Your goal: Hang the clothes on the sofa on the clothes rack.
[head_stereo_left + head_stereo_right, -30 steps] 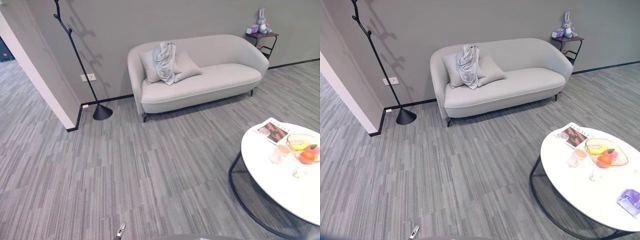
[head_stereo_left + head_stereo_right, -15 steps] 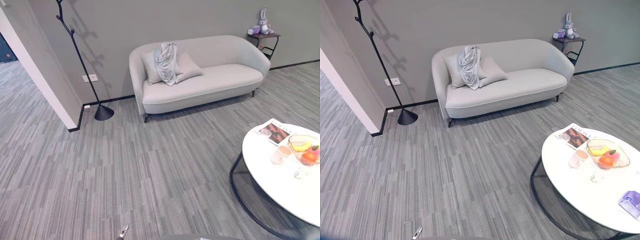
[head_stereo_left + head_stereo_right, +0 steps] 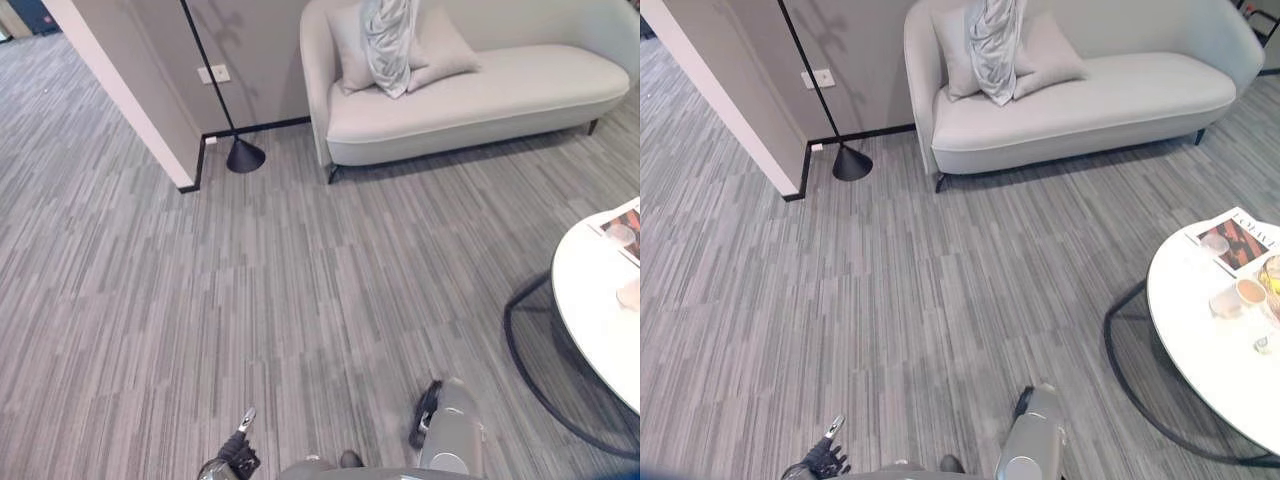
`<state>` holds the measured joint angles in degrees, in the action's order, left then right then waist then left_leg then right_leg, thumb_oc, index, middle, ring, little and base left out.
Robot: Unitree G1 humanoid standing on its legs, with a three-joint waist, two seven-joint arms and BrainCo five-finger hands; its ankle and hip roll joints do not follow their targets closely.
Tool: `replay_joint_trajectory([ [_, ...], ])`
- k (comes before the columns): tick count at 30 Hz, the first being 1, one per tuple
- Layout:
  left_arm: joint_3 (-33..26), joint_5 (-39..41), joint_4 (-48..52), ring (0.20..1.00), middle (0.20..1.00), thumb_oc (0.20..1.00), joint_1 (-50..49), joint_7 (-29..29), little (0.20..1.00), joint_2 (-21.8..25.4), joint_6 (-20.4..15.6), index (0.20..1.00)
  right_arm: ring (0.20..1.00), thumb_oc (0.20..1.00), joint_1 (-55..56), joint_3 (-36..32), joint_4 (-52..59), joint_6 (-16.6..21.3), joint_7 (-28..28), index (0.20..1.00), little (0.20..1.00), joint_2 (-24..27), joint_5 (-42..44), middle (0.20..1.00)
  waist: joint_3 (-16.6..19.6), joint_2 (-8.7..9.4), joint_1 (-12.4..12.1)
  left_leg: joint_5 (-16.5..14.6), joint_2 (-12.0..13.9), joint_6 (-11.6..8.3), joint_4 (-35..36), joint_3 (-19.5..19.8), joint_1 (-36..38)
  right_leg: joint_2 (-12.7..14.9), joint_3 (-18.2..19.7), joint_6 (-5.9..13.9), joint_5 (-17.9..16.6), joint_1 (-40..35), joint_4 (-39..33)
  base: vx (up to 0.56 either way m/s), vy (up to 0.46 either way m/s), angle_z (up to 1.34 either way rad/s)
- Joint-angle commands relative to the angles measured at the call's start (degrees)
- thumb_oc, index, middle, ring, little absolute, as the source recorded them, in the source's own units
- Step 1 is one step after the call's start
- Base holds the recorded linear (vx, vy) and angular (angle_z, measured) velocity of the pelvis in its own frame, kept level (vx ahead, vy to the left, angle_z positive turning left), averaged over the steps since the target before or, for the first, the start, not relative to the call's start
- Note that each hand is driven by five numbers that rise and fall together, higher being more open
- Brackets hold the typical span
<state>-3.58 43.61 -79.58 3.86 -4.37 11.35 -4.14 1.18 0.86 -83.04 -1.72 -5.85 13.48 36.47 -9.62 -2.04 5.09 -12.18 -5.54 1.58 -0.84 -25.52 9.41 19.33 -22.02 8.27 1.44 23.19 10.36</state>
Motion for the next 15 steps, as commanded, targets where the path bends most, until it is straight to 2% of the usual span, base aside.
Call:
replay_joint_trajectory([
  [1,-1.4,-2.4,-3.9,1.0,1.0,1.0,2.0,1.0,1.0,-0.7,-1.8,1.0,1.0,1.0,-2.5,-1.6,-2.9,0.6,-1.0,1.0,1.0,-0.6,3.2,1.0,1.1,-0.3,1.8,3.3,8.2,-5.28,4.9,3.1,5.9,1.2,7.2,5.74,-12.7,-5.6,-15.3,0.56,-0.394,0.62],
  [2,-1.0,-2.8,-3.9,1.0,1.0,1.0,3.6,1.9,1.0,-1.2,-2.3,1.0,1.0,1.0,-1.8,-1.3,-3.6,-0.2,-1.6,1.0,1.0,-1.3,2.1,1.0,1.5,0.1,2.0,1.1,8.1,-5.98,5.2,4.7,8.8,2.8,9.7,6.18,-12.7,-4.6,-15.4,0.79,-0.636,0.72],
  [3,-1.2,-2.1,-3.6,1.0,1.0,1.0,3.1,1.7,1.0,-2.1,-2.8,1.0,1.0,1.0,-0.6,-0.9,-5.0,-0.6,-2.2,1.0,1.0,-1.6,0.6,1.0,1.9,1.24,2.9,1.9,8.1,-7.04,4.0,5.6,11.8,2.2,9.9,5.2,-15.9,-5.8,-11.4,0.98,-0.828,0.68],
  [4,-1.0,-1.2,-2.8,1.0,1.0,1.0,2.8,1.5,1.0,-2.8,-3.1,1.0,1.0,1.0,-0.5,-0.8,-5.5,-0.7,-2.6,1.0,1.0,-1.4,0.1,1.0,1.8,0.68,3.8,3.4,9.7,-7.72,2.4,5.7,13.2,1.2,9.9,4.63,-15.2,-4.6,-7.6,0.76,-0.804,0.61],
  [6,1.6,-0.4,-0.4,1.0,1.0,1.0,3.5,1.4,1.0,-4.7,-3.4,1.0,1.0,1.0,-0.9,-0.9,-6.0,-0.4,-2.4,1.0,1.0,-0.4,0.3,1.0,1.2,-0.44,4.3,12.0,15.5,-8.57,-7.2,6.3,10.1,-2.2,9.1,1.77,-11.2,-5.4,-0.5,0.51,-0.734,0.68],
  [7,3.3,0.1,1.5,1.0,1.0,1.0,3.4,1.2,1.0,-5.7,-3.3,1.0,1.0,1.0,-1.0,-0.2,-6.1,0.5,-1.5,1.0,1.0,0.5,-1.1,1.0,1.8,-0.7,3.9,21.4,21.8,-9.59,-20.9,5.4,5.7,-5.6,6.0,-1.76,-6.1,-8.8,0.5,0.61,-0.899,0.39],
  [8,3.4,0.7,2.7,1.0,1.0,1.0,2.8,1.3,1.0,-5.7,-3.1,1.0,1.0,1.0,-1.0,0.3,-5.8,1.0,-0.8,1.0,1.0,1.3,-1.8,1.0,2.4,0.41,2.5,25.4,23.4,-10.27,-27.5,5.2,3.2,-7.5,4.8,-3.46,-4.5,-12.1,-1.1,0.71,-0.976,0.14],
  [9,3.9,0.3,3.9,1.0,1.0,1.0,2.3,1.5,1.0,-5.4,-3.1,1.0,1.0,1.0,-1.2,0.8,-5.1,1.6,0.0,1.0,1.0,1.7,-2.5,1.0,2.7,1.45,1.3,26.8,25.0,-10.71,-32.9,4.5,1.3,-9.2,3.8,-4.97,-3.4,-15.1,-2.7,0.55,-0.737,-0.17],
  [10,4.5,-0.3,5.3,1.0,1.0,1.0,2.1,1.3,1.0,-5.1,-3.2,1.0,1.0,1.0,-1.7,1.3,-4.2,1.9,0.6,1.0,1.0,2.6,-3.3,1.0,2.7,2.54,-0.3,25.2,24.9,-10.55,-36.1,4.4,-1.4,-10.2,3.6,-5.7,-2.9,-17.9,-4.8,0.36,-0.472,-0.2],
  [11,4.6,-0.3,5.4,1.0,1.0,1.0,2.0,1.3,1.0,-5.0,-3.2,1.0,1.0,1.0,-1.7,1.2,-4.1,1.9,0.6,1.0,1.0,2.5,-3.3,1.0,2.6,2.42,-0.3,25.0,25.1,-10.56,-36.5,4.6,-1.6,-10.3,3.5,-5.73,-3.0,-18.0,-4.9,0.47,-0.478,-0.26],
  [12,4.2,-0.6,5.8,1.0,1.0,1.0,1.5,1.6,1.0,-4.1,-3.5,1.0,1.0,1.0,-2.4,2.1,-1.6,2.5,1.2,1.0,1.0,4.0,-4.3,1.0,2.8,4.14,-2.4,20.0,21.6,-9.9,-38.1,3.8,-8.9,-11.2,4.6,-5.67,-3.1,-22.9,-9.8,0.44,-0.363,-0.22],
  [13,3.0,-0.1,5.1,1.0,1.0,1.0,0.8,1.8,1.0,-3.5,-3.7,1.0,1.0,1.0,-2.4,2.5,0.4,2.9,1.3,1.0,1.0,4.4,-4.2,1.0,3.0,4.75,-3.1,18.9,20.0,-9.91,-36.4,3.4,-12.8,-11.6,5.7,-5.62,-3.1,-24.9,-11.5,0.45,-0.362,-0.15],
  [14,3.0,-0.1,5.0,1.0,1.0,1.0,0.7,1.8,1.0,-3.5,-3.7,1.0,1.0,1.0,-2.3,2.5,0.6,2.8,1.4,1.0,1.0,4.4,-4.2,1.0,3.1,4.78,-3.1,18.8,19.9,-9.89,-36.4,3.4,-12.9,-11.6,5.7,-5.59,-3.1,-24.9,-11.7,0.19,-0.131,-0.08],
  [15,1.9,0.0,4.3,1.0,1.0,1.0,0.3,1.9,1.0,-3.0,-3.6,1.0,1.0,1.0,-2.2,2.8,2.3,3.0,1.2,1.0,1.0,4.4,-4.1,1.0,3.5,5.57,-3.4,19.5,18.4,-8.56,-33.2,2.7,-15.0,-11.0,6.4,-5.69,-3.8,-25.4,-12.5,0.19,-0.078,-0.28],
])
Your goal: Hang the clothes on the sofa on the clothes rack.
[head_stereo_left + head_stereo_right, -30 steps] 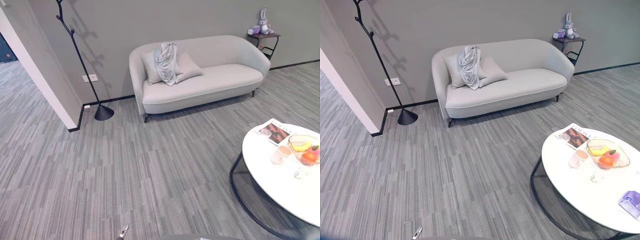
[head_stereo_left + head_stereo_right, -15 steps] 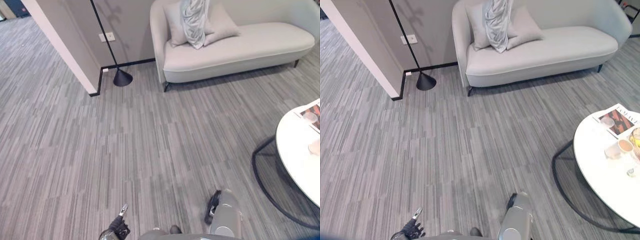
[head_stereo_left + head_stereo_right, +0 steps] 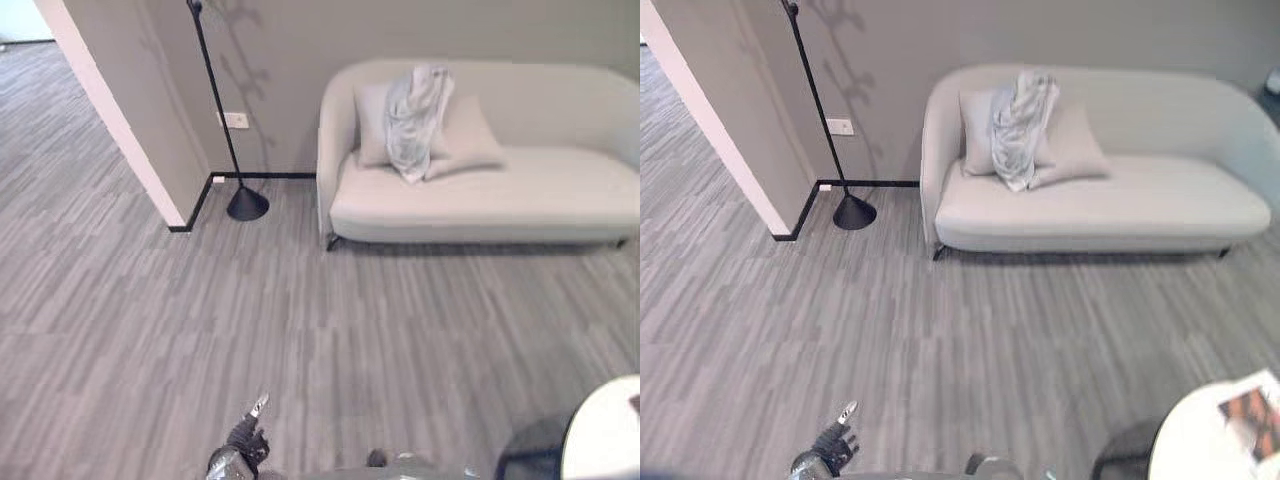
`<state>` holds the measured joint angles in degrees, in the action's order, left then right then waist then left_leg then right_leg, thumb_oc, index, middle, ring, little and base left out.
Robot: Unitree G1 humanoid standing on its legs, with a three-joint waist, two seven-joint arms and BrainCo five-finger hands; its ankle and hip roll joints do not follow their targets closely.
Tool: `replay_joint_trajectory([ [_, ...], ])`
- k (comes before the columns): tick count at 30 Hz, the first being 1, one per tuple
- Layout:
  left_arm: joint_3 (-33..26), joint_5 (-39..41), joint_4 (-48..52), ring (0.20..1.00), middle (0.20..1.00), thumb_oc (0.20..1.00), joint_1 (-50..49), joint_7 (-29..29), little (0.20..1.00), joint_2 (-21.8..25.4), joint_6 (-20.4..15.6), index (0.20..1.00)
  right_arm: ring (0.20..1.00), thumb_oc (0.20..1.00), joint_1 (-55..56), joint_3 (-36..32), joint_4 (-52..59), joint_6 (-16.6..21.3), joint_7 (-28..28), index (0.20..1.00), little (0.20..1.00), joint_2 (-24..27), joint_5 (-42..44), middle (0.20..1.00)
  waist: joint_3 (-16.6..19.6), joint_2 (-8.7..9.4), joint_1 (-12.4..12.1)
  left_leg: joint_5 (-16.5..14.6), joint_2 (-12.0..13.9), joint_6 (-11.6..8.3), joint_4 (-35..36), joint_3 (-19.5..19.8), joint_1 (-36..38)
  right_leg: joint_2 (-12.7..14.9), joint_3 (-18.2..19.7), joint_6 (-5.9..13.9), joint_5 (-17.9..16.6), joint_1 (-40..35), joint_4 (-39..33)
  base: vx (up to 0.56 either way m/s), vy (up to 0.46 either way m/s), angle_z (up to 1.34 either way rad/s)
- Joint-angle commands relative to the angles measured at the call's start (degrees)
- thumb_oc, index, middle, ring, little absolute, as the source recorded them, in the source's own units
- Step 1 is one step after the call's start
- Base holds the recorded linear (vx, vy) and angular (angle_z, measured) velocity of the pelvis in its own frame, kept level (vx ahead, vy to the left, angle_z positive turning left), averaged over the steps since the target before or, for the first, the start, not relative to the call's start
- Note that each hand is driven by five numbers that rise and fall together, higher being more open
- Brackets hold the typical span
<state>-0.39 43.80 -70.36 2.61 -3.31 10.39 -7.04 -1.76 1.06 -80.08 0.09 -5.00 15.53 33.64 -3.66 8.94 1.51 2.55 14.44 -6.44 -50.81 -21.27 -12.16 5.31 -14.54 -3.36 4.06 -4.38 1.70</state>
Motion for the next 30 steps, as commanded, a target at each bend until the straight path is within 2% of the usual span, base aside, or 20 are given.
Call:
replay_joint_trajectory([
  [1,-2.9,-0.2,-6.6,1.0,1.0,1.0,0.6,1.1,1.0,-1.4,-0.7,1.0,1.0,1.0,1.2,2.7,0.1,1.4,0.2,1.0,1.0,2.3,-0.7,1.0,-2.3,-5.52,-0.1,4.8,-3.3,-0.28,22.7,-1.9,5.1,2.8,-0.8,6.32,-5.8,1.1,-4.2,0.32,-0.093,-0.38],
  [2,-3.9,-0.5,-7.6,1.0,1.0,1.0,0.1,1.4,1.0,-1.2,-0.4,1.0,1.0,1.0,1.2,2.7,0.8,1.5,0.2,1.0,1.0,2.1,-0.1,1.0,-1.9,-5.7,-0.6,5.2,-4.6,0.09,29.0,-1.5,3.7,2.3,-0.7,6.77,-5.6,-0.5,-4.7,0.6,-0.069,-0.56],
  [3,-5.9,-1.0,-9.7,1.0,1.0,1.0,-0.8,1.4,1.0,-0.7,-0.1,1.0,1.0,1.0,1.1,3.1,0.5,1.7,0.1,1.0,1.0,1.6,0.3,1.0,-1.6,-7.15,-2.0,8.1,-7.4,0.24,46.1,1.4,2.7,0.2,0.1,7.42,-4.4,-4.1,-5.9,0.61,-0.064,-0.49],
  [5,-7.1,-1.6,-11.5,1.0,1.0,1.0,-1.3,1.7,1.0,-0.2,0.0,1.0,1.0,1.0,0.8,4.2,-0.2,1.6,0.4,1.0,1.0,0.7,-1.0,1.0,-1.9,-7.53,-3.4,11.1,-6.9,-0.46,55.0,3.2,1.1,-0.9,0.4,7.45,-2.8,-7.2,-6.7,0.48,-0.102,-0.75],
  [8,-9.7,-0.7,-13.7,1.0,1.0,1.0,-3.0,1.8,1.0,0.8,0.6,1.0,1.0,1.0,0.4,6.7,0.5,1.3,0.5,1.0,1.0,-1.1,-2.9,1.0,-1.0,-7.73,-5.0,10.6,-5.1,-0.04,55.8,1.7,0.2,-3.3,2.0,6.83,1.0,-10.6,-4.7,0.55,-0.198,-0.58],
  [11,-12.5,-0.9,-15.1,1.0,1.0,1.0,-5.1,2.6,1.0,1.7,0.7,1.0,1.0,1.0,0.7,8.5,0.0,1.0,0.2,1.0,1.0,-3.3,-6.9,1.0,1.1,-6.45,-7.5,10.9,-6.4,1.62,52.4,-1.3,2.7,-3.1,2.0,7.29,3.6,-13.5,1.8,0.73,-0.152,-0.22],
  [12,-12.7,-0.7,-15.0,1.0,1.0,1.0,-5.4,2.8,1.0,1.4,1.0,1.0,1.0,1.0,0.4,9.5,-0.3,0.8,0.3,1.0,1.0,-3.7,-9.0,1.0,1.9,-5.56,-8.2,9.1,-8.0,1.98,51.8,-1.7,3.9,-1.2,0.5,9.59,1.9,-12.8,6.0,0.45,-0.041,-0.17],
  [13,-12.7,-0.7,-15.0,1.0,1.0,1.0,-5.5,2.8,1.0,1.4,1.0,1.0,1.0,1.0,0.4,9.5,-0.3,0.9,0.3,1.0,1.0,-3.7,-9.0,1.0,1.9,-5.41,-8.2,9.0,-8.2,2.07,51.8,-1.8,3.9,-1.0,0.5,9.74,2.1,-12.7,6.2,0.34,-0.009,-0.28],
  [15,-12.1,-0.8,-13.5,1.0,1.0,1.0,-4.3,2.9,1.0,1.3,1.2,1.0,1.0,1.0,0.6,11.4,2.3,1.0,0.9,1.0,1.0,-4.3,-12.8,1.0,1.1,-4.8,-8.0,6.4,-10.3,4.91,50.9,-3.7,6.1,3.9,-1.7,14.68,-4.7,-7.4,21.7,0.3,0.007,-0.37],
  [17,-8.6,-2.2,-10.0,1.0,1.0,1.0,-2.8,3.3,1.0,1.3,0.6,1.0,1.0,1.0,-0.4,12.5,6.2,1.4,3.6,1.0,1.0,-3.7,-16.6,1.0,0.2,-5.51,-6.3,3.3,-11.9,7.31,50.5,-4.2,9.5,9.8,-5.2,16.66,-12.6,0.1,35.8,0.4,-0.041,-0.14],
  [18,-7.8,-1.8,-8.4,1.0,1.0,1.0,-2.0,4.0,1.0,1.2,0.4,1.0,1.0,1.0,-0.8,12.4,8.2,1.4,4.9,1.0,1.0,-3.4,-17.5,1.0,-0.4,-6.2,-5.7,2.4,-12.0,7.64,51.2,-4.3,11.4,12.5,-7.3,16.51,-11.4,2.4,37.3,0.42,-0.166,0.18],
  [19,-6.4,-0.5,-4.0,1.0,1.0,1.0,-0.8,5.3,1.0,0.4,-0.2,1.0,1.0,1.0,-1.2,11.7,12.4,1.2,8.0,1.0,1.0,-2.3,-19.1,1.0,-1.4,-7.46,-4.5,1.8,-11.7,7.0,52.7,-3.4,14.2,15.8,-10.9,14.33,-7.0,5.0,33.5,0.27,-0.229,0.19],
  [20,-5.1,-0.6,-1.3,1.0,1.0,1.0,-0.5,5.6,1.0,0.0,-0.5,1.0,1.0,1.0,-1.4,11.0,15.2,1.2,10.1,1.0,1.0,-1.1,-20.6,1.0,-1.6,-8.03,-4.1,1.6,-11.2,6.35,53.2,-3.0,14.6,17.0,-11.7,13.39,-5.6,5.9,28.5,0.26,-0.352,0.19],
  [23,-5.3,-0.1,4.0,1.0,1.0,1.0,-0.8,6.9,1.0,-0.5,-0.6,1.0,1.0,1.0,0.2,7.7,28.6,-0.6,14.5,1.0,1.0,2.1,-28.0,1.0,-1.4,-8.59,-3.6,1.0,-9.3,3.93,53.3,-1.3,14.8,21.7,-11.9,14.76,-10.8,4.5,12.7,0.13,-0.336,0.23],
  [24,-5.2,-0.1,4.1,1.0,1.0,1.0,-0.9,7.0,1.0,-0.6,-0.5,1.0,1.0,1.0,0.6,7.6,29.1,-1.0,14.5,1.0,1.0,2.2,-28.2,1.0,-1.4,-8.74,-3.6,0.9,-9.2,3.95,53.2,-1.2,14.8,21.5,-12.1,14.86,-11.3,4.0,12.0,0.1,-0.305,0.55],
  [25,-5.7,-0.3,4.8,1.0,1.0,1.0,-1.3,7.0,1.0,-0.7,-0.2,1.0,1.0,1.0,1.9,6.0,33.7,-2.1,15.2,1.0,1.0,3.5,-31.2,1.0,-1.0,-8.65,-3.4,0.4,-8.5,3.19,52.8,-0.5,14.5,24.0,-11.9,16.06,-15.0,3.5,7.7,0.11,-0.518,0.48],
  [26,-6.5,-0.6,5.2,1.0,1.0,1.0,-1.8,7.2,1.0,-0.8,-0.1,1.0,1.0,1.0,3.7,3.5,39.7,-4.6,16.7,1.0,1.0,5.5,-36.8,1.0,-0.7,-8.04,-3.2,0.0,-6.8,2.19,50.4,0.5,13.0,28.3,-10.1,16.89,-21.8,2.5,0.9,0.14,-0.74,0.37],
  [27,-7.0,-0.8,4.9,1.0,1.0,1.0,-1.9,7.6,1.0,-0.6,0.1,1.0,1.0,1.0,4.1,2.6,42.4,-5.4,17.2,1.0,1.0,6.1,-38.9,1.0,-0.7,-7.58,-3.0,-0.2,-5.5,1.22,48.8,1.6,12.2,29.8,-7.1,17.36,-24.6,2.2,0.0,0.11,-0.75,0.42],
  [29,-8.0,-0.7,4.4,1.0,1.0,1.0,-2.2,8.2,1.0,-0.2,-0.1,1.0,1.0,1.0,5.6,1.7,46.2,-6.6,17.5,1.0,1.0,6.9,-42.9,1.0,-0.5,-6.29,-3.0,-0.3,-2.6,-0.52,45.9,2.9,11.1,30.1,-0.6,17.8,-28.0,1.8,0.4,0.08,-0.706,0.5],
  [30,-8.9,-0.5,4.8,1.0,1.0,1.0,-3.2,8.9,1.0,0.1,-0.3,1.0,1.0,1.0,6.1,1.5,48.9,-7.1,17.3,1.0,1.0,7.3,-45.8,1.0,0.0,-5.32,-3.5,-0.4,-0.1,-1.76,44.4,3.9,10.9,28.5,3.5,18.28,-26.6,1.6,0.6,0.07,-0.953,0.4],
])
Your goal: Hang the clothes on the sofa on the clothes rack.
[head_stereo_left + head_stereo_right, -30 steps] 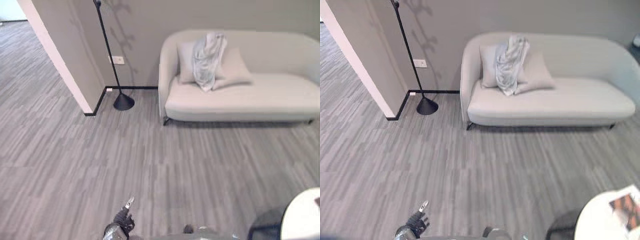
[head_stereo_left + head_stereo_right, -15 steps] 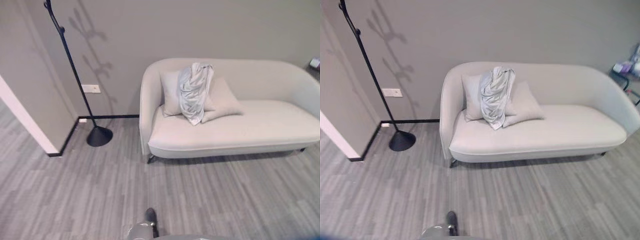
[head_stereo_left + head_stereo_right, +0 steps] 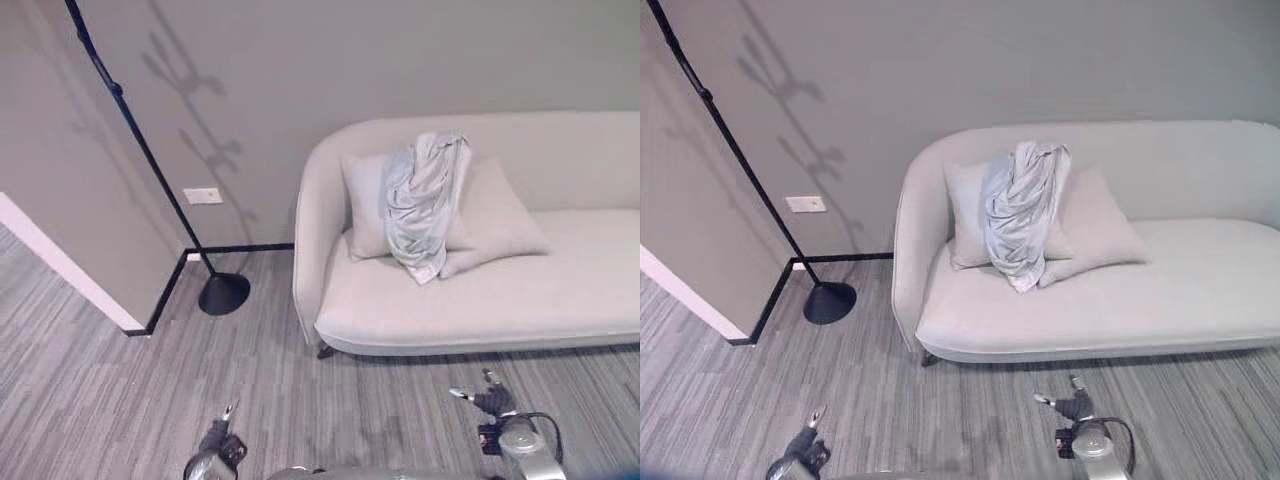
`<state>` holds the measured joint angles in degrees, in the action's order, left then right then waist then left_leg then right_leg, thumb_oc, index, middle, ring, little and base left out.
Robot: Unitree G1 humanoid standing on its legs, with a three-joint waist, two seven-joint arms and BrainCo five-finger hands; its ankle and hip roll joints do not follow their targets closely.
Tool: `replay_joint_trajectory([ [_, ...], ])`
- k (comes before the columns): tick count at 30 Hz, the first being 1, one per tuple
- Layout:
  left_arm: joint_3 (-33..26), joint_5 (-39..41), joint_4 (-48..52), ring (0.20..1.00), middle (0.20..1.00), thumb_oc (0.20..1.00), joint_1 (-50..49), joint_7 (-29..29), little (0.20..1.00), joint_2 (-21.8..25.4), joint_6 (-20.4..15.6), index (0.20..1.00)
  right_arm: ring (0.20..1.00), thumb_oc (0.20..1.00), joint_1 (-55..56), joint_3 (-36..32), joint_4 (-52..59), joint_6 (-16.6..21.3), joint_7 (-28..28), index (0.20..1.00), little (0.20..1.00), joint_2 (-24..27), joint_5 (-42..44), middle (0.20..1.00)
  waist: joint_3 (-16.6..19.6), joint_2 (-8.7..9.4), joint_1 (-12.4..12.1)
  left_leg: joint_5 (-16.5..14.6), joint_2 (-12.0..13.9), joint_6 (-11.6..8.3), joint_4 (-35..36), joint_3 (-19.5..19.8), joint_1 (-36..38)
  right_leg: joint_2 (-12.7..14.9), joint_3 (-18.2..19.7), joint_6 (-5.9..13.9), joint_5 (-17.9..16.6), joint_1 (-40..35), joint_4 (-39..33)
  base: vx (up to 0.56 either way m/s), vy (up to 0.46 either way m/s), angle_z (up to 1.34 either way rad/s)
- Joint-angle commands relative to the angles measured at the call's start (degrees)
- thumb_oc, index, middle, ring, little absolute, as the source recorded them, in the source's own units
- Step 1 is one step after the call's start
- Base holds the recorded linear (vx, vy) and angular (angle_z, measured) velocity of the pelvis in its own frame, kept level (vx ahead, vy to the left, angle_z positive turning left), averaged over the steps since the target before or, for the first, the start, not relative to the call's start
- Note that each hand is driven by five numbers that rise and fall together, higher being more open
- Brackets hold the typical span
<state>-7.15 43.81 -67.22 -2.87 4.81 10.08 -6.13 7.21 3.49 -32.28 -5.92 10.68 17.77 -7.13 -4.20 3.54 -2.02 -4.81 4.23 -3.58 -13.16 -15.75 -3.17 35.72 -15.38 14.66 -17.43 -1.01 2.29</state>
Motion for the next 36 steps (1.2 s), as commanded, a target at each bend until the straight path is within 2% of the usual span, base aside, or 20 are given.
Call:
replay_joint_trajectory([
  [1,-3.8,-0.8,1.6,1.0,1.0,1.0,0.7,1.2,1.0,0.8,-1.4,1.0,1.0,1.0,-3.8,0.6,3.9,-1.2,0.8,1.0,1.0,5.7,-8.9,1.0,0.5,0.17,-0.9,8.2,13.6,-6.04,5.6,-1.5,2.5,-5.1,4.7,0.34,2.4,-1.1,0.8,0.06,-0.917,-0.02],
  [2,-5.1,-0.3,1.1,1.0,1.0,1.0,0.0,1.4,1.0,0.3,-1.5,1.0,1.0,1.0,-4.8,1.6,4.2,-1.4,1.0,1.0,1.0,6.5,-10.5,1.0,0.0,-0.61,-1.4,10.2,16.6,-7.35,4.9,-0.7,3.3,-7.6,4.4,0.31,9.1,-1.2,1.8,0.0,-1.096,-0.38],
  [3,-5.9,0.6,-0.6,1.0,1.0,1.0,-2.3,2.5,1.0,-1.5,-1.5,1.0,1.0,1.0,-5.9,4.5,8.2,-1.4,0.8,1.0,1.0,7.7,-15.2,1.0,-1.7,-1.95,-1.9,23.6,23.5,-8.53,-1.2,1.8,2.1,-14.7,1.8,-3.9,15.9,-2.5,3.9,0.02,-1.403,-0.4],
  [4,-2.8,-0.2,-0.8,1.0,1.0,1.0,-4.7,1.5,1.0,-4.2,-0.6,1.0,1.0,1.0,-6.0,6.0,10.3,-0.5,4.6,1.0,1.0,9.6,-18.7,1.0,-2.9,-2.04,-3.0,31.5,27.7,-8.01,-12.6,2.4,-4.4,-21.5,-0.8,-9.0,19.1,-7.6,1.0,0.01,-1.182,0.08],
  [5,-2.8,-0.2,-0.8,1.0,1.0,1.0,-4.7,1.6,1.0,-4.3,-0.6,1.0,1.0,1.0,-6.0,6.0,10.2,-0.5,4.7,1.0,1.0,9.6,-18.7,1.0,-3.0,-2.28,-2.9,31.4,27.9,-8.11,-12.8,2.8,-4.7,-21.8,-0.9,-9.08,19.1,-7.6,0.9,0.03,-0.824,0.56],
  [6,-2.7,-0.5,-0.9,1.0,1.0,1.0,-4.8,1.8,1.0,-4.2,-0.6,1.0,1.0,1.0,-7.2,6.9,10.5,-0.1,5.0,1.0,1.0,10.2,-19.3,1.0,-3.4,-1.98,-3.2,30.7,28.3,-8.21,-15.5,0.6,-6.6,-22.8,-1.4,-10.33,19.9,-8.2,0.7,0.0,-0.256,0.39],
  [8,-2.1,-2.0,0.0,1.0,1.0,1.0,-4.4,1.9,1.0,-3.4,-0.6,1.0,1.0,1.0,-9.1,7.7,9.6,0.8,5.8,1.0,1.0,11.0,-17.0,1.0,-3.6,-1.86,-4.2,25.8,22.6,-6.89,-15.0,-1.8,-11.3,-24.3,-1.5,-11.24,21.1,-9.3,-0.5,0.12,-0.297,0.16],
  [9,-1.8,-4.2,-0.3,1.0,1.0,1.0,-3.7,1.8,1.0,-2.6,-0.8,1.0,1.0,1.0,-11.6,7.2,8.5,1.7,7.3,1.0,1.0,11.7,-14.9,1.0,-3.1,-1.74,-5.7,27.6,20.7,-9.57,-10.2,-4.2,-13.7,-26.3,-2.9,-10.69,21.8,-11.6,-2.2,0.21,-0.187,0.31],
  [11,-1.4,-4.9,-0.5,1.0,1.0,1.0,-3.4,2.0,1.0,-2.2,-0.8,1.0,1.0,1.0,-13.0,7.1,7.9,2.1,8.0,1.0,1.0,12.0,-14.5,1.0,-3.0,-1.9,-5.8,28.9,21.2,-10.3,-7.6,-5.7,-13.4,-26.8,-4.1,-10.33,22.1,-12.1,-2.5,0.19,-0.071,0.22],
  [14,-1.0,-5.4,-2.4,1.0,1.0,1.0,-3.6,1.3,1.0,-3.3,-1.1,1.0,1.0,1.0,-15.8,7.8,6.8,4.2,9.4,1.0,1.0,11.5,-12.9,1.0,-2.2,-2.97,-4.9,24.1,19.2,-7.98,0.0,-7.1,-9.5,-26.7,-5.7,-8.98,23.3,-13.5,-3.0,0.19,0.046,0.16],
  [17,-0.3,-6.8,-3.0,1.0,1.0,1.0,-2.8,1.2,1.0,-3.1,-1.5,1.0,1.0,1.0,-17.1,8.7,6.1,4.6,9.6,1.0,1.0,11.4,-13.8,1.0,-1.8,-2.34,-5.4,23.0,18.8,-8.27,-0.9,-7.9,-10.2,-25.9,-7.3,-8.51,22.9,-14.3,-3.6,0.17,0.055,0.01],
  [22,3.2,-11.4,-2.4,1.0,1.0,1.0,-1.0,-0.4,1.0,-2.0,-2.2,1.0,1.0,1.0,-20.8,9.9,5.6,6.3,10.6,1.0,1.0,11.5,-13.3,1.0,-1.1,-1.45,-6.0,17.7,16.4,-6.09,-0.1,-10.2,-9.6,-23.1,-9.4,-6.82,22.4,-14.2,-2.5,0.18,0.125,0.42],
  [24,3.2,-11.4,-2.7,1.0,1.0,1.0,-0.2,-0.7,1.0,-1.5,-2.2,1.0,1.0,1.0,-20.6,9.5,7.1,7.3,9.1,1.0,1.0,11.4,-12.0,1.0,-1.0,-0.94,-6.0,14.1,13.1,-3.79,0.9,-9.9,-9.3,-20.3,-11.0,-5.83,21.4,-13.5,1.7,0.23,0.277,0.26],
  [25,3.0,-11.5,-3.0,1.0,1.0,1.0,0.0,-0.8,1.0,-1.3,-2.1,1.0,1.0,1.0,-20.3,9.3,7.7,7.7,8.9,1.0,1.0,11.5,-12.1,1.0,-0.9,-0.76,-5.9,12.9,11.5,-2.9,1.7,-9.6,-8.8,-19.0,-11.4,-5.24,19.9,-12.9,4.1,0.3,0.423,0.69],
  [26,2.5,-12.2,-3.3,1.0,1.0,1.0,0.2,-0.9,1.0,-0.7,-2.2,1.0,1.0,1.0,-20.0,9.9,9.9,8.5,7.9,1.0,1.0,12.0,-13.8,1.0,-1.0,-0.29,-4.9,10.5,7.8,-0.45,3.5,-9.6,-7.0,-14.8,-11.5,-4.08,15.5,-10.0,12.1,0.19,0.281,0.71],
  [27,2.5,-12.2,-3.3,1.0,1.0,1.0,0.2,-0.9,1.0,-0.7,-2.2,1.0,1.0,1.0,-20.0,9.9,10.0,8.5,7.9,1.0,1.0,12.0,-13.8,1.0,-1.0,-0.21,-5.0,10.5,7.6,-0.41,3.6,-9.7,-7.0,-14.7,-11.4,-4.03,15.5,-10.0,12.2,0.26,0.405,0.88],
  [28,2.5,-13.2,-3.1,1.0,1.0,1.0,0.4,-1.0,1.0,0.0,-2.4,1.0,1.0,1.0,-20.7,10.8,11.9,9.3,7.7,1.0,1.0,12.8,-16.1,1.0,-1.6,-0.37,-4.1,8.1,5.0,1.75,4.3,-9.7,-5.1,-12.0,-11.3,-3.64,11.2,-7.8,19.6,0.18,0.295,0.81],
  [30,2.6,-13.6,-3.1,1.0,1.0,1.0,0.6,-0.9,1.0,0.5,-2.6,1.0,1.0,1.0,-21.2,11.4,12.1,9.6,7.8,1.0,1.0,12.7,-16.6,1.0,-2.3,-0.15,-3.9,6.7,3.4,3.03,4.6,-10.3,-3.8,-10.4,-10.8,-3.18,10.5,-5.8,23.8,0.18,0.248,0.74],
  [32,3.1,-12.2,-3.2,1.0,1.0,1.0,1.2,-0.9,1.0,0.5,-3.1,1.0,1.0,1.0,-22.4,13.5,12.8,9.6,7.7,1.0,1.0,13.3,-18.8,1.0,-3.9,-0.82,-2.0,6.0,1.0,3.67,7.0,-8.0,0.2,-14.9,-7.4,-4.6,13.9,1.4,25.2,0.21,0.118,0.26],
  [36,5.8,-15.4,-3.7,1.0,1.0,1.0,2.2,-0.5,1.0,-0.2,-3.3,1.0,1.0,1.0,-23.1,13.7,10.6,7.8,9.8,1.0,1.0,14.9,-22.1,1.0,-4.9,-0.8,0.1,6.0,-1.0,2.87,11.2,-5.2,4.2,-23.9,-3.6,-5.91,17.0,5.0,10.1,0.17,-0.044,0.55],
])
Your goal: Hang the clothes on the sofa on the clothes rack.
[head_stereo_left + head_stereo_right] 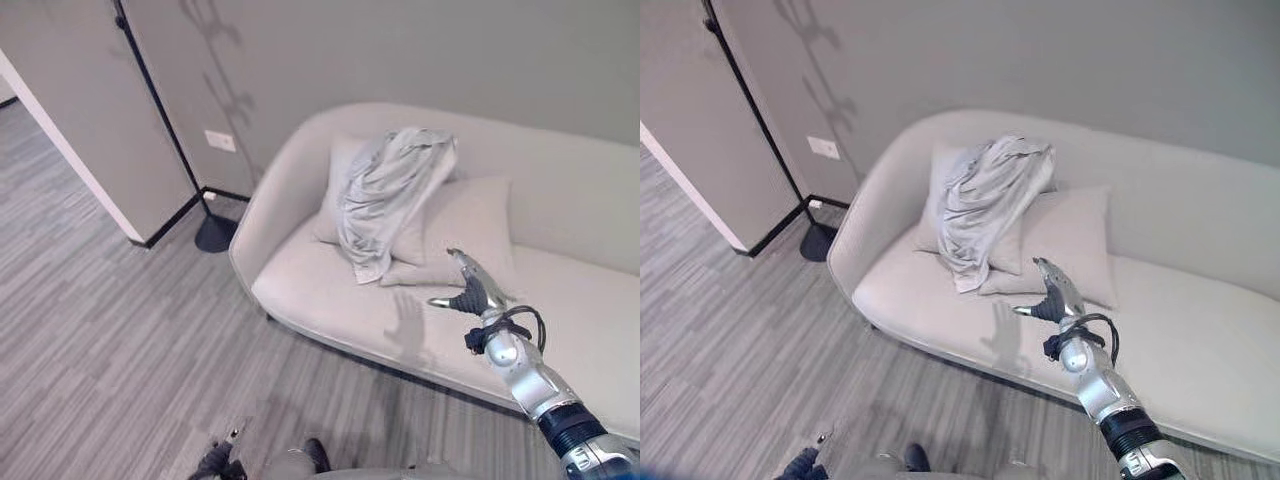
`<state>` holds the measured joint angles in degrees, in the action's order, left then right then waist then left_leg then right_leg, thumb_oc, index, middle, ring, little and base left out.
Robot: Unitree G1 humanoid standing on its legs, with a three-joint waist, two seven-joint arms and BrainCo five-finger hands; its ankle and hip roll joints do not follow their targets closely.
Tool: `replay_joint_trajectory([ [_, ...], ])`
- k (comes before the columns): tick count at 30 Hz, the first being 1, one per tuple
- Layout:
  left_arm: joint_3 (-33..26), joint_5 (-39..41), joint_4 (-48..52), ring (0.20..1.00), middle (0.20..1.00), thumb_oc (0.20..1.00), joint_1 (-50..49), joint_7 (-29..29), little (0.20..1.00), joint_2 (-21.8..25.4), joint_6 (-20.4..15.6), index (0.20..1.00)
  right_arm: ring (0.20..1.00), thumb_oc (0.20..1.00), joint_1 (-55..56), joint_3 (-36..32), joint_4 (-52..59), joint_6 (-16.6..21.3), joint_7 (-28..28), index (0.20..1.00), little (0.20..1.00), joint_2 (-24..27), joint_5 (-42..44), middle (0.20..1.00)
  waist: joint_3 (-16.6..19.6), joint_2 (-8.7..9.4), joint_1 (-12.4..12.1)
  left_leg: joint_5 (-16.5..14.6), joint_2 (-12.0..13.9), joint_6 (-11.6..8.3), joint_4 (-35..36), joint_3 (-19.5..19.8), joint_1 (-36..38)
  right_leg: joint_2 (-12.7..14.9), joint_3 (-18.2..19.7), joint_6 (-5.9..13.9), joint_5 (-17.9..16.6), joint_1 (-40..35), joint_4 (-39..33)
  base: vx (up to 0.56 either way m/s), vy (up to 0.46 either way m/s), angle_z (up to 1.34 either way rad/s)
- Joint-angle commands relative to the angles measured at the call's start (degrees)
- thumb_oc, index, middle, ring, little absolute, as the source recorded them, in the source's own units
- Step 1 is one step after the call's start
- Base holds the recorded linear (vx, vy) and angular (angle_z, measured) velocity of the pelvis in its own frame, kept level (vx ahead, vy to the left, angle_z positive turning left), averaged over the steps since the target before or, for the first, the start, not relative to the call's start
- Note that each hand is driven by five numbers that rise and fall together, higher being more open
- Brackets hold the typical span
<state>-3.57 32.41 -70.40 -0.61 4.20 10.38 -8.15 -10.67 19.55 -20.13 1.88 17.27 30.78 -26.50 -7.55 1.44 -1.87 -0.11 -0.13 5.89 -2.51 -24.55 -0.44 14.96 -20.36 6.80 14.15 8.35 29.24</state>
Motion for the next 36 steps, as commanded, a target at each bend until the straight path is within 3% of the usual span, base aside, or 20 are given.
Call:
replay_joint_trajectory([
  [1,2.9,-4.9,-0.8,1.0,1.0,1.0,0.6,0.2,1.0,-0.6,-1.1,1.0,1.0,1.0,-4.8,-2.8,-2.6,-0.7,4.0,1.0,1.0,2.1,-3.3,1.0,-1.3,1.51,0.4,1.0,3.0,-6.76,1.8,4.4,2.7,-4.3,1.5,2.15,-15.6,-3.7,-19.7,0.13,-0.092,0.57],
  [4,3.5,-6.3,-1.2,1.0,1.0,1.0,1.3,0.3,1.0,-0.9,-0.8,1.0,1.0,1.0,-3.4,-4.3,-3.6,-1.8,5.2,1.0,1.0,2.6,-4.2,1.0,-1.0,1.94,1.4,1.0,2.2,-6.29,1.8,5.5,3.2,-4.6,0.8,1.71,-18.2,-3.7,-22.2,0.15,-0.096,0.7],
  [5,3.7,-6.8,-1.7,1.0,1.0,1.0,1.0,0.3,1.0,-1.7,-1.0,1.0,1.0,1.0,-1.6,-5.6,-4.1,-2.1,5.7,1.0,1.0,2.6,-3.5,1.0,-0.2,2.3,2.0,-1.8,1.3,-6.3,-1.0,6.2,3.9,-5.1,1.0,0.83,-17.5,-6.0,-24.2,0.24,-0.119,1.17],
  [7,5.5,-7.3,-0.8,1.0,1.0,1.0,0.6,0.2,1.0,-2.8,-1.2,1.0,1.0,1.0,-0.3,-7.0,-4.9,-2.1,6.7,1.0,1.0,3.4,-2.1,1.0,-0.3,2.07,2.3,-0.6,2.3,-9.2,-10.4,5.2,1.7,-5.5,-0.9,-0.43,-17.1,-9.2,-26.1,0.23,-0.16,0.7],
  [9,8.1,-7.9,2.2,1.0,1.0,1.0,0.4,-0.2,1.0,-3.3,-1.2,1.0,1.0,1.0,-1.0,-7.1,-5.6,-2.1,7.3,1.0,1.0,5.1,-2.1,1.0,-1.4,2.12,2.1,5.2,7.7,-14.22,-23.6,4.3,-4.5,-6.0,-2.1,-2.46,-16.1,-12.0,-27.5,0.08,-0.127,0.36],
  [11,8.7,-7.9,3.2,1.0,1.0,1.0,0.5,-0.1,1.0,-3.4,-1.1,1.0,1.0,1.0,-1.3,-7.3,-6.2,-2.0,7.5,1.0,1.0,5.6,-1.9,1.0,-1.8,1.9,2.0,5.8,9.4,-15.57,-27.4,5.3,-7.0,-6.7,-2.4,-3.17,-15.6,-12.7,-28.3,0.09,-0.042,0.68],
  [12,8.8,-5.4,4.1,1.0,1.0,1.0,0.3,-0.2,1.0,-3.9,-1.4,1.0,1.0,1.0,-1.8,-7.5,-7.4,-2.0,8.2,1.0,1.0,5.9,-1.5,1.0,-1.6,2.23,2.0,6.2,14.7,-15.36,-25.1,4.3,-7.4,-6.1,-3.5,-2.55,-15.3,-14.2,-29.4,0.26,0.063,0.45],
  [13,8.5,-4.7,4.3,1.0,1.0,1.0,0.0,-0.4,1.0,-3.9,-1.5,1.0,1.0,1.0,-1.5,-7.5,-7.6,-1.8,8.4,1.0,1.0,5.7,-1.1,1.0,-1.0,1.83,1.9,4.5,16.4,-15.71,-21.0,4.4,-5.8,-6.1,-3.1,-1.69,-14.3,-15.1,-29.9,0.39,0.166,-0.12],
  [14,8.1,-4.4,4.6,1.0,1.0,1.0,-0.5,0.0,1.0,-3.8,-1.7,1.0,1.0,1.0,-1.2,-7.6,-7.4,-1.7,8.7,1.0,1.0,5.8,-1.0,1.0,-0.5,1.49,1.7,5.3,18.3,-15.78,-14.9,3.9,-4.5,-5.4,-3.2,-0.91,-13.9,-15.5,-30.0,0.27,0.138,-0.2],
  [15,8.1,-4.4,4.6,1.0,1.0,1.0,-0.7,0.1,1.0,-3.8,-1.6,1.0,1.0,1.0,-1.0,-7.6,-7.3,-1.6,8.7,1.0,1.0,5.8,-1.0,1.0,-0.4,1.67,1.6,5.9,17.9,-15.79,-13.7,3.5,-3.8,-5.2,-3.0,-0.87,-13.9,-15.6,-29.9,0.25,0.223,-0.12],
  [16,8.0,-4.2,4.4,1.0,1.0,1.0,-0.8,0.4,1.0,-3.9,-1.8,1.0,1.0,1.0,-1.0,-7.5,-6.9,-1.3,8.9,1.0,1.0,6.1,-1.1,1.0,0.2,1.22,1.5,8.2,20.4,-16.17,-7.2,4.4,-3.8,-4.4,-2.9,0.04,-13.1,-16.0,-30.3,0.19,0.201,-0.05],
  [17,8.6,-6.7,3.2,1.0,1.0,1.0,-0.8,0.9,1.0,-4.0,-1.7,1.0,1.0,1.0,-0.9,-7.1,-7.1,-1.3,8.9,1.0,1.0,7.2,-2.4,1.0,0.6,0.58,1.4,13.9,22.4,-16.4,-2.0,5.2,-3.6,-4.0,-3.5,0.16,-13.1,-16.2,-31.3,0.41,0.296,-0.07],
  [18,8.1,-6.0,1.1,1.0,1.0,1.0,-0.9,0.3,1.0,-4.1,-1.3,1.0,1.0,1.0,0.2,-7.2,-6.5,-0.5,9.0,1.0,1.0,7.0,-2.4,1.0,1.9,-0.92,2.3,10.6,21.5,-17.19,4.0,4.3,0.1,-3.6,-2.7,1.43,-12.7,-16.8,-32.0,0.38,0.257,-0.11],
  [19,7.8,-6.1,0.7,1.0,1.0,1.0,-1.0,0.1,1.0,-3.9,-1.3,1.0,1.0,1.0,1.0,-7.3,-6.4,-0.8,9.2,1.0,1.0,7.3,-3.6,1.0,2.5,-1.75,2.4,10.3,20.1,-17.58,5.0,3.7,0.9,-2.8,-2.7,1.62,-13.5,-16.9,-32.0,0.33,0.183,-0.16],
  [20,7.8,-6.1,0.7,1.0,1.0,1.0,-1.0,0.1,1.0,-3.9,-1.3,1.0,1.0,1.0,1.1,-7.3,-6.3,-0.9,9.2,1.0,1.0,7.3,-3.6,1.0,2.6,-1.71,2.4,10.4,19.9,-17.54,5.2,3.7,1.0,-2.7,-2.7,1.71,-13.6,-16.9,-32.1,0.2,0.17,-0.09],
  [22,6.9,-5.8,1.3,1.0,1.0,1.0,-0.5,0.1,1.0,-2.9,-1.4,1.0,1.0,1.0,0.1,-7.3,-7.3,-1.4,10.5,1.0,1.0,7.9,-5.7,1.0,2.8,-1.9,2.0,9.7,17.1,-17.35,5.6,3.6,0.8,-0.5,-2.8,2.38,-15.4,-16.4,-32.0,0.19,0.175,0.11],
  [24,5.4,-4.2,2.9,1.0,1.0,1.0,1.3,0.5,1.0,-0.8,-2.4,1.0,1.0,1.0,-3.4,-6.8,-8.9,-2.4,12.3,1.0,1.0,8.6,-8.1,1.0,1.6,-1.93,1.5,9.0,14.3,-15.74,5.0,2.2,-0.3,2.6,-2.6,3.38,-18.2,-13.8,-32.0,0.08,0.24,0.17],
  [27,3.5,-2.8,2.1,1.0,1.0,1.0,2.7,1.3,1.0,0.3,-2.9,1.0,1.0,1.0,-6.2,-7.1,-9.3,-3.7,13.2,1.0,1.0,8.7,-8.7,1.0,0.9,-2.06,1.1,8.0,11.9,-14.81,5.6,1.5,-1.3,4.8,-2.0,4.55,-19.6,-11.5,-32.2,0.0,0.164,-0.1],
  [31,3.4,-3.0,2.1,1.0,1.0,1.0,2.2,0.9,1.0,0.7,-3.0,1.0,1.0,1.0,-9.7,-9.9,-11.2,-5.5,16.9,1.0,1.0,10.3,-8.3,1.0,0.0,-2.39,0.3,6.8,10.6,-14.93,5.4,2.3,-3.3,6.2,-2.2,5.84,-20.3,-9.3,-32.3,0.05,0.058,0.19],
  [36,4.7,-3.8,2.8,1.0,1.0,1.0,1.2,-0.1,1.0,1.6,-2.6,1.0,1.0,1.0,-15.8,-11.1,-15.4,-7.5,20.8,1.0,1.0,12.5,-7.4,1.0,-1.3,-2.66,-1.3,6.1,10.8,-14.82,3.1,3.0,-6.9,6.5,-2.2,5.76,-20.7,-6.7,-31.9,-0.02,-0.011,0.04],
])
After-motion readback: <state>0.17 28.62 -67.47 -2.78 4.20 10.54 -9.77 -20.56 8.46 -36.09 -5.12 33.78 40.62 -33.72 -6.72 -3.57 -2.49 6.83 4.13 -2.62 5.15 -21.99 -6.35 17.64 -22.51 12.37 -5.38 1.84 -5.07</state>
